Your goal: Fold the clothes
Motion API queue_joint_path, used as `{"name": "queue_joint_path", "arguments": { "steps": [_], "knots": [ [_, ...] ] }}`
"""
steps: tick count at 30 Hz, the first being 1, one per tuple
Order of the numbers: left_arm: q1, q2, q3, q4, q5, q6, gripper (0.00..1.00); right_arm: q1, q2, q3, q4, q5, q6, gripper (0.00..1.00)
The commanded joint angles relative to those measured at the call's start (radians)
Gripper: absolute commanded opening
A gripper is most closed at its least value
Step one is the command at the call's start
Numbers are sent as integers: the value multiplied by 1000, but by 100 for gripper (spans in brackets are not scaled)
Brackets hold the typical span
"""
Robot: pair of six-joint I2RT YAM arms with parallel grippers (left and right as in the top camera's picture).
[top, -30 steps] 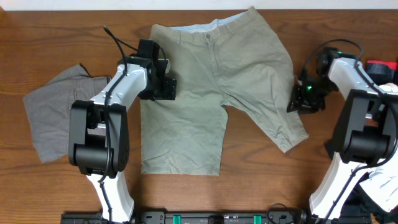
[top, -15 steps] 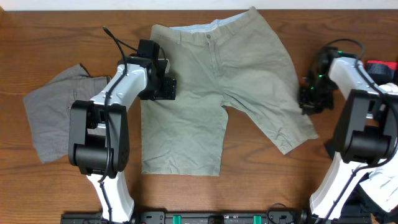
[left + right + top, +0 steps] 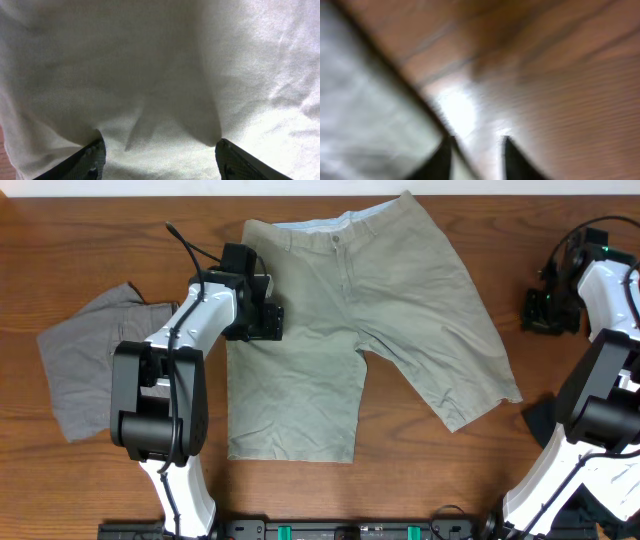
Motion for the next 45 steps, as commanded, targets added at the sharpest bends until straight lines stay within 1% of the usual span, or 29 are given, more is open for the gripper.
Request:
{"name": "queue_joint_path", "arguments": {
  "steps": [1,5,7,11,16,18,20,23,27,29,32,34,35,37,38,39,40,41,43,45],
  "knots": [
    [-3,11,-11,1,13,-2,72,21,0,0,-71,-135,-104,39],
    [-3,11,-11,6,13,-2,72,72,0,-19,-89,-103,-113,38],
    [-3,11,-11,8,13,-2,72,97,0,-32,-71,-35,-93,39],
    [-3,11,-11,7,13,-2,72,127,1,-85,-14,166,6,40],
    [-3,11,-11,8,13,-2,72,127,1,-174,61,262,37,39],
    [-3,11,-11,8,13,-2,72,127,1,-201,95,262,42,32],
    [-3,11,-11,8,13,-2,72,127,1,-220,124,262,55,20],
    [-3,11,-11,8,13,-2,72,125,1,-228,143,253,63,9],
    [-3,11,-11,8,13,-2,72,110,1,-227,208,328,63,1],
    [-3,11,-11,8,13,-2,72,92,1,-222,265,387,63,1],
    [-3,11,-11,11,13,-2,72,55,1,-214,375,389,62,1],
    [-3,11,-10,16,13,-2,72,33,0,-214,421,372,62,4],
    [-3,11,-10,16,13,-2,72,25,0,-213,426,358,62,12],
    [-3,11,-10,15,13,-2,72,13,-1,-208,406,318,62,34],
    [-3,11,-10,16,13,-2,72,8,-3,-203,387,292,63,43],
    [-3,11,-10,17,13,-2,72,4,-6,-201,377,280,64,48],
    [-2,10,-8,20,13,-2,72,1,-10,-198,370,269,66,52],
    [-2,8,-2,19,13,-2,72,-3,-14,-193,361,260,80,54],
    [-2,2,13,19,13,-1,72,-14,-34,-179,335,235,130,54],
    [-2,-11,40,19,13,3,72,-32,-69,-164,318,163,163,54]
  ]
}}
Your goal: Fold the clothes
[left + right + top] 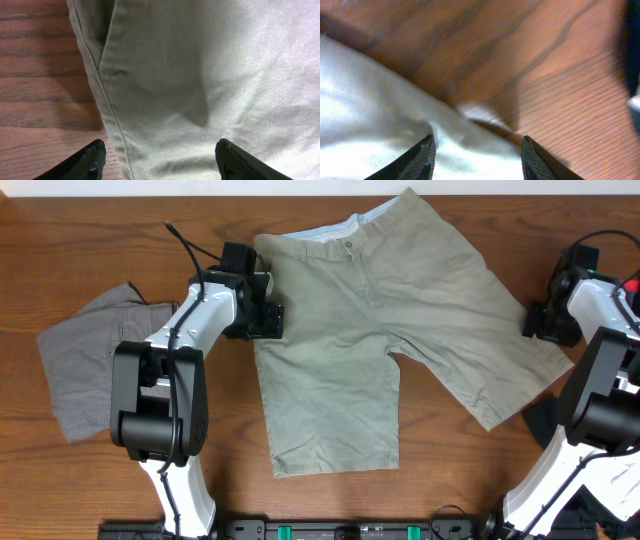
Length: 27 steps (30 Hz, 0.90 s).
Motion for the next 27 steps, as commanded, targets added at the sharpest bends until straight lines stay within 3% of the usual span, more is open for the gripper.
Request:
{"name": "queue_joint_path", "arguments": {
  "steps": [1,3,8,12,15,19,23,27],
  "knots": [
    [-2,-17,49,-1,13,4,72,-30,-75,34,-17,-147,68,54],
    [-2,-35,78,-1,13,31,71,-48,-130,38,-20,-266,68,54],
    [-2,-70,151,7,11,87,41,-66,-293,38,-45,-463,66,56],
    [-2,-65,156,26,-25,128,24,-36,-391,38,-98,-566,66,47],
    [-2,-51,154,64,-116,188,25,22,-420,38,-161,-578,61,35],
    [2,-42,154,164,-123,241,32,145,-414,23,-228,-601,-3,19],
    [3,-17,154,201,-122,253,31,333,-394,-27,-241,-654,-141,20],
    [3,31,154,214,-118,267,27,494,-347,-77,-180,-386,-45,25]
  ]
}}
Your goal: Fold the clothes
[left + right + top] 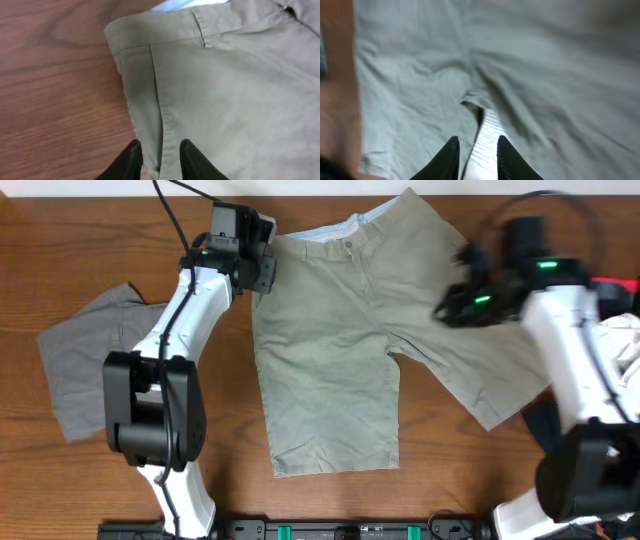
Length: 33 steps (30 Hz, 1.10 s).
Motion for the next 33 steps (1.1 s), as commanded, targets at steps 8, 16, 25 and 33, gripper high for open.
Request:
{"name": "queue_joint_path", "arguments": {
  "steps": [8,16,25,33],
  "knots": [
    [1,131,8,6,14,68,24,60,160,-61,239,233,229,24],
    [13,228,6,3,-114,62,10,44,165,-61,190,210,201,24],
    [99,318,-7,-250,-439,-354,6,34,165,-61,193,236,187,29],
    [136,318,-10,-413,-439,-458,6,8,197,-62,258,279,210,24]
  ]
}}
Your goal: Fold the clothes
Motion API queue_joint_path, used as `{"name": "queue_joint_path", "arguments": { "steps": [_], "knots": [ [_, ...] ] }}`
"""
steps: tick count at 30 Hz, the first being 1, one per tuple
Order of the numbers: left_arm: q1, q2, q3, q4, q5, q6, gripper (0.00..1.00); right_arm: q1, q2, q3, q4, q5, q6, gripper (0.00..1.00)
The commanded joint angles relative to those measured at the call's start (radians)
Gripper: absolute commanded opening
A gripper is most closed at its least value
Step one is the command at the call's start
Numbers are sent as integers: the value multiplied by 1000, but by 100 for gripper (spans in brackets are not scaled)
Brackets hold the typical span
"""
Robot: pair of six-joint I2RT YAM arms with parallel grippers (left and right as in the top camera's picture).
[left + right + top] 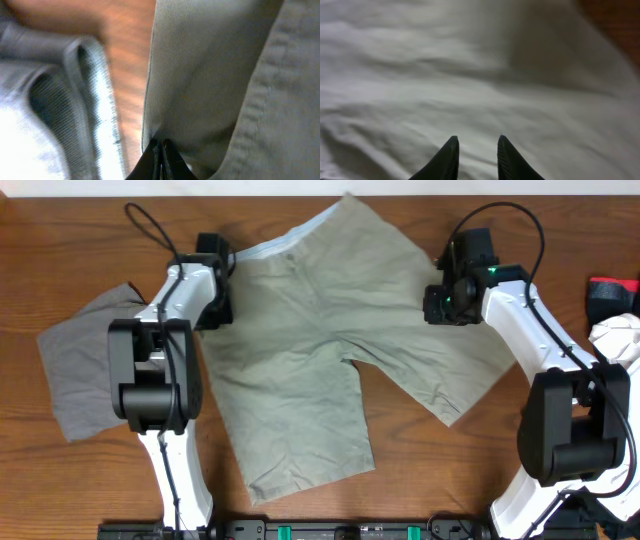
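Khaki shorts [320, 330] lie spread on the wooden table, waistband at the far side, legs slanting toward the near right. My left gripper [213, 312] is at the shorts' left side edge. In the left wrist view it [161, 150] is shut on that khaki edge [210, 75]. My right gripper [445, 308] hovers over the right leg. In the right wrist view it [476, 150] stands slightly open, with flat khaki cloth [470, 75] showing between the fingers.
A grey garment [85, 370] lies rumpled at the left, its edge [45, 100] close beside my left gripper. A red and black object [612, 288] and a white cloth [618, 338] sit at the right edge. Bare wood [560, 450] lies near right.
The shorts now lie further left and turned. My left gripper went from the waistband's corner, slightly open, to the side edge and shut on it. My right gripper shifted a little left.
First my left gripper was open over the left leg, and my right was off the shorts at the right. Then the shorts lay further right, my right gripper open at the leg hem. Later the left neared the waistband corner; now it pinches the shorts' edge.
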Motion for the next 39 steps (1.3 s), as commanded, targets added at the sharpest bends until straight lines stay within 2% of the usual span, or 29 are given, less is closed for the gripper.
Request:
{"name": "queue_joint_path", "arguments": {
  "steps": [1,4,6,9,10,11,15,18,20,26,30,33,34,39],
  "knots": [
    [2,99,-64,-40,3,-86,6,-17,42,-5,-26,42,27,23],
    [3,97,-63,-52,4,-142,6,-37,93,-5,-66,132,88,15],
    [3,95,-63,-52,6,-158,6,-58,134,-5,-52,152,92,14],
    [2,87,-63,-49,8,-157,17,-100,208,-5,14,152,87,11],
    [2,81,-63,-49,7,-157,17,-112,230,-5,32,152,87,11],
    [2,71,-63,-49,7,-156,23,-126,256,-5,53,152,87,10],
    [2,15,-60,-39,7,-153,33,-190,330,-5,148,188,72,10],
    [2,-33,-60,0,8,-114,52,-246,363,-4,286,158,86,10],
    [2,-63,-60,14,26,-106,59,-272,368,-4,384,91,105,11],
    [2,-105,-60,39,284,19,60,-304,369,42,609,-33,142,12],
    [2,-105,-60,46,411,103,60,-309,362,145,573,-142,64,12],
    [2,-111,-60,76,436,184,60,-317,322,223,465,-253,-9,37],
    [2,-116,-60,89,436,214,60,-320,294,243,428,-294,-28,42],
    [2,-118,-60,196,436,282,60,-335,122,258,298,-424,-76,52]
  ]
}}
